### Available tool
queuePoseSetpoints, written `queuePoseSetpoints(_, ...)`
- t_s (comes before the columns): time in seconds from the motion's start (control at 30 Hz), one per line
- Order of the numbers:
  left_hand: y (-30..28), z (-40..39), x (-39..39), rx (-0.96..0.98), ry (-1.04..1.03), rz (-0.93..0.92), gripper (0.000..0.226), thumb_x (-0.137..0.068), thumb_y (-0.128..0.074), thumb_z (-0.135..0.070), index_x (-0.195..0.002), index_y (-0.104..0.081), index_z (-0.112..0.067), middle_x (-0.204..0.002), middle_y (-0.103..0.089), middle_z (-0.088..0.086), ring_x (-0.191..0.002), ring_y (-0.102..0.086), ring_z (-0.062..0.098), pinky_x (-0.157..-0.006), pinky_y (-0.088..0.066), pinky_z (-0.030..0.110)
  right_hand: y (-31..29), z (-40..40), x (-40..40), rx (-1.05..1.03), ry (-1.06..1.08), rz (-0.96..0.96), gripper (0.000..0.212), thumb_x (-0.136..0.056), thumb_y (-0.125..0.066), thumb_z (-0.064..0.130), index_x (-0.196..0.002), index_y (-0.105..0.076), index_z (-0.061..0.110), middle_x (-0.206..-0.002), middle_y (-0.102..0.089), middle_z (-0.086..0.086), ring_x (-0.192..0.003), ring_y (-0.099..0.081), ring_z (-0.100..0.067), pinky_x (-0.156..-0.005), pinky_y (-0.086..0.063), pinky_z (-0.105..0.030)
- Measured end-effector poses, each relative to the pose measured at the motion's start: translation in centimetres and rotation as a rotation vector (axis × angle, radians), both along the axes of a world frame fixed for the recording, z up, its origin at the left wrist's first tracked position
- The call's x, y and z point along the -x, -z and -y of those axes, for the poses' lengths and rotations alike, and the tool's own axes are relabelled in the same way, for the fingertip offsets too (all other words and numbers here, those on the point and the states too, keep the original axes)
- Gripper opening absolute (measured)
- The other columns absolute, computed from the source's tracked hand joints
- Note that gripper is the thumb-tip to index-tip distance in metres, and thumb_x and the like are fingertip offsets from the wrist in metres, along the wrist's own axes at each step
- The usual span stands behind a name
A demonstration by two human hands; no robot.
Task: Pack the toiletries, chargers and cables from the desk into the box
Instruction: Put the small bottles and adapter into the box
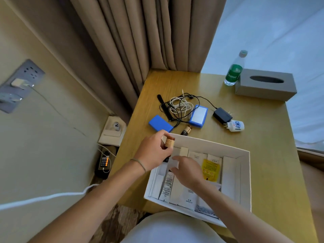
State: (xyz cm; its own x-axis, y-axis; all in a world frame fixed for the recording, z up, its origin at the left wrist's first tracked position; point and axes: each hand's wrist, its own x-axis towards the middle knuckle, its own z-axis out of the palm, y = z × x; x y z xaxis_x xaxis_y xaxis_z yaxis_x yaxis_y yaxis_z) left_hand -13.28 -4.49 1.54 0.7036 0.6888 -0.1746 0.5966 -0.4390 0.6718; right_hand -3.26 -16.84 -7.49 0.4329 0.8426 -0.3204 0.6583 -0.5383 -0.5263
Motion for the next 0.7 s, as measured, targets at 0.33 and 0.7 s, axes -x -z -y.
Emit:
queuePoseSetpoints(0.33,4.0,2.8,-4.5,-0.207,0.092,-0.423,0.020,-0.085,-0.071,-0.029,-0.099,-0.061,-0.018,-0.083,-0.060,-0.003,-0.077,-0.059,0.017,-0.061,-0.047,0.028,-0.4,4.7,-3.8,-0.044,0.235,-0.179,0.026,-0.093,-0.064,0.017,-0.116,-0.071,0.026,-0.112,-0.073,0.004,-0.084,-0.064,-0.004,-0.076,-0.055,-0.024)
queuePoseSetpoints(0.7,6.3,3.2,-6.0,-0.380,0.203,-0.501,0.018,-0.095,-0.053,-0.016,-0.111,-0.062,-0.015,-0.098,-0.069,0.003,-0.088,-0.065,0.019,-0.070,-0.054,0.030,-1.7,6.6,-4.6,-0.121,0.292,-0.250,0.022,-0.095,-0.062,0.023,-0.114,-0.071,0.029,-0.083,-0.067,0.012,-0.073,-0.060,0.000,-0.069,-0.052,-0.021)
